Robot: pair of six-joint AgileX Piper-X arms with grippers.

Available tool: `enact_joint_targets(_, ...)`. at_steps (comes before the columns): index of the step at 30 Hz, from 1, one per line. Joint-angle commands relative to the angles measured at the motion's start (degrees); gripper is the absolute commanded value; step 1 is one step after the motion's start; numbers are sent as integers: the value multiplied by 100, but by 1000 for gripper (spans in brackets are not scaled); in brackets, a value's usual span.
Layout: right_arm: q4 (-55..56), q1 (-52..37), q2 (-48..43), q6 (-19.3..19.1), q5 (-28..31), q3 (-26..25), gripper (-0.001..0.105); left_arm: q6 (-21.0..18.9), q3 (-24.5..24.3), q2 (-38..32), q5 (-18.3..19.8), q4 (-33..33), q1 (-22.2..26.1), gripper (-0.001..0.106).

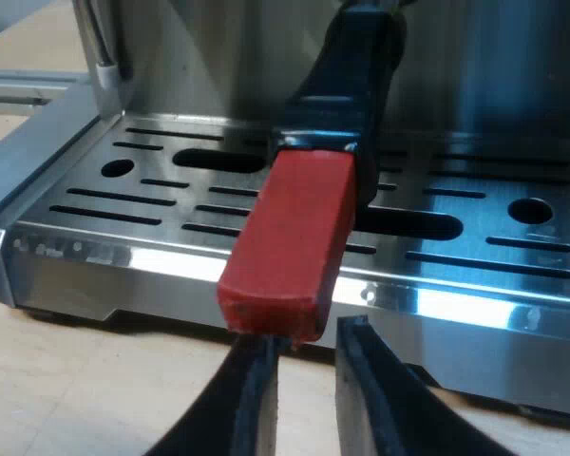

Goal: Grind coffee beans and then tamp

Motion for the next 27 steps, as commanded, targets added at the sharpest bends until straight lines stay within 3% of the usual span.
enact_joint_targets(1, -306, -103, 3, -55, 339, -1, 19, -68, -4, 12, 44, -103, -24, 64)
enact_joint_targets(8, -483, -381, 3, -55, 23, -1, 19, -68, -4, 12, 44, -103, -24, 64)
enact_joint_targets(18, -493, -514, 3, -55, 263, -88, 19, -86, -4, 12, 44, -103, -24, 64)
enact_joint_targets(27, -493, -950, 3, -55, -56, -182, 19, -86, -4, 12, 44, -103, -24, 64)
